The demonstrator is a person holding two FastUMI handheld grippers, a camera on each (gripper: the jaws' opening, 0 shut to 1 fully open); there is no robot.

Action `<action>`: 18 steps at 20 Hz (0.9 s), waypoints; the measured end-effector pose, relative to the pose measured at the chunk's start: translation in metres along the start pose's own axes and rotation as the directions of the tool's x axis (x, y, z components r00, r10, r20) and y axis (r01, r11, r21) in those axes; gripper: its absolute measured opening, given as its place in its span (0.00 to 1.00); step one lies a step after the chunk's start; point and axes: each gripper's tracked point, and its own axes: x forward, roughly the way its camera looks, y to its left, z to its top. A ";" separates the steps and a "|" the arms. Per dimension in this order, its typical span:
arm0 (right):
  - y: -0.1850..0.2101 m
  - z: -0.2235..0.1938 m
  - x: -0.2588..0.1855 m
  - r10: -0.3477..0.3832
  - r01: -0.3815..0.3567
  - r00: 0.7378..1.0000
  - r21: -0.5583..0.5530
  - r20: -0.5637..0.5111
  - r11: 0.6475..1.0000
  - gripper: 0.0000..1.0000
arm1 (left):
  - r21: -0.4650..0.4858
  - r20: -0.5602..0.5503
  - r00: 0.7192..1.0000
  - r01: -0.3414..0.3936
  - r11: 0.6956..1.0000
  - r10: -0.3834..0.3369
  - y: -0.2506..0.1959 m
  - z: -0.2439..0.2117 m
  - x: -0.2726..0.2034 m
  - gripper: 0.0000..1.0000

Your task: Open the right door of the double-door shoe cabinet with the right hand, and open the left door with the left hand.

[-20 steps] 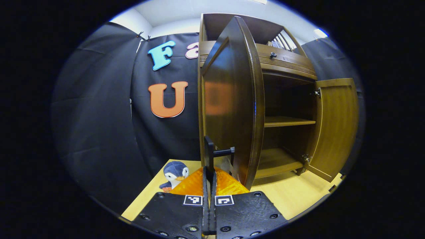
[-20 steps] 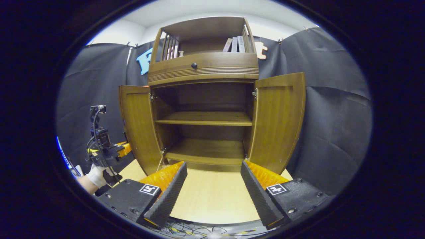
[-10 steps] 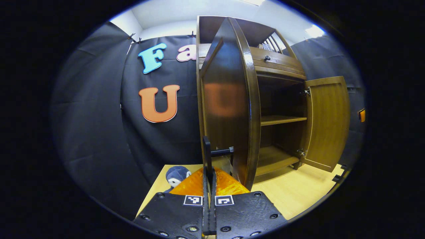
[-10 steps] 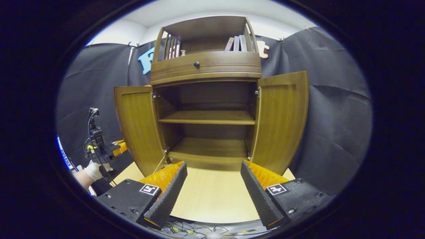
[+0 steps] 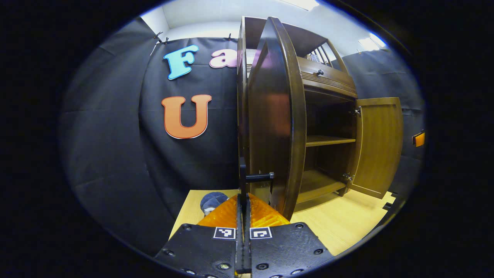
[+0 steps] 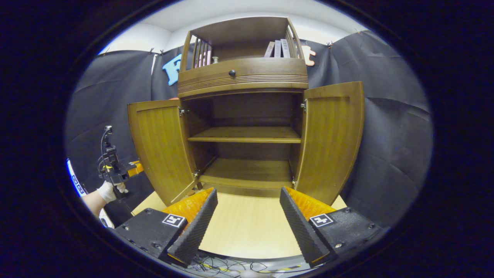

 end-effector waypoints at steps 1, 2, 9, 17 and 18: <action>0.000 -0.001 0.000 0.000 0.000 1.000 0.001 -0.002 1.000 1.00 | -0.005 -0.008 1.000 0.015 1.000 -0.015 0.003 -0.001 0.001 0.00; 0.000 -0.002 -0.001 0.000 0.000 1.000 0.002 -0.004 1.000 1.00 | -0.009 -0.012 1.000 0.029 1.000 -0.029 0.006 -0.001 0.000 0.00; 0.007 -0.002 0.000 0.021 -0.021 1.000 -0.010 -0.017 1.000 1.00 | -0.035 -0.099 0.987 0.122 0.992 -0.125 0.010 -0.023 -0.004 0.03; 0.002 0.001 0.011 0.029 -0.029 0.999 -0.004 -0.012 1.000 1.00 | -0.064 -0.151 0.988 0.021 0.998 -0.031 0.029 -0.036 -0.049 0.70; 0.000 0.002 0.014 0.026 -0.026 1.000 -0.008 -0.009 1.000 1.00 | -0.074 -0.139 0.990 -0.011 0.997 0.000 0.030 -0.032 -0.056 1.00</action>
